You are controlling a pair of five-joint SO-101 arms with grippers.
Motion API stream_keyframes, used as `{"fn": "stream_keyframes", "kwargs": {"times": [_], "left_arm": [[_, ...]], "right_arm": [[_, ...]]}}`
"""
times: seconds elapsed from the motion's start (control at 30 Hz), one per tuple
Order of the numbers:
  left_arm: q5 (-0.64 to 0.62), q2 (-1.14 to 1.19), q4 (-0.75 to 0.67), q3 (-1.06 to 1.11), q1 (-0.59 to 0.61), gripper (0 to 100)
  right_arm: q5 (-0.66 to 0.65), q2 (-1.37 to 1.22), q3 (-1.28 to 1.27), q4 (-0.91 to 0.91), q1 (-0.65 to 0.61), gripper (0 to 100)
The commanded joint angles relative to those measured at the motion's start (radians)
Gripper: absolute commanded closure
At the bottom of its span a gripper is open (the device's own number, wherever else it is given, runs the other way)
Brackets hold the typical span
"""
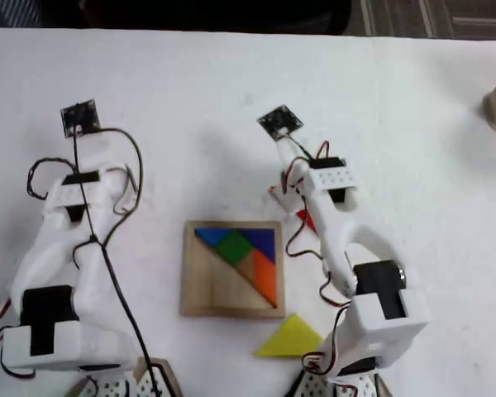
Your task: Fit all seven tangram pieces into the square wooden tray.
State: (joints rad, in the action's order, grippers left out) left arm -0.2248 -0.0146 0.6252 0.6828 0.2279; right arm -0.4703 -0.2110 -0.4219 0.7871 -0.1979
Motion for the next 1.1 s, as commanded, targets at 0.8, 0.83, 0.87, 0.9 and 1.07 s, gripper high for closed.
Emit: {"fn": "stream_keyframes", "kwargs": {"times": [0.8, 0.83, 0.87, 0.9, 1.07], "left_arm": [[0.101, 0.001, -0.046, -0.041, -0.005, 97], [0.101, 0.001, -0.046, -0.041, -0.005, 97], [0.101, 0.001, -0.046, -0.041, -0.005, 97], [0.101, 0.001, -0.044, -0.041, -0.005, 97], [0.106, 0.001, -0.044, -0.041, -0.005, 97]], "right_arm": [[-0.264, 0.005, -0.018, 0.07, 0.019, 66.3], [-0.264, 0.002, -0.018, 0.07, 0.016, 66.3], [-0.264, 0.002, -0.018, 0.071, 0.016, 66.3], [-0.265, 0.002, -0.02, 0.071, 0.016, 66.3], [-0.261, 0.001, -0.028, 0.102, 0.016, 69.0]]}}
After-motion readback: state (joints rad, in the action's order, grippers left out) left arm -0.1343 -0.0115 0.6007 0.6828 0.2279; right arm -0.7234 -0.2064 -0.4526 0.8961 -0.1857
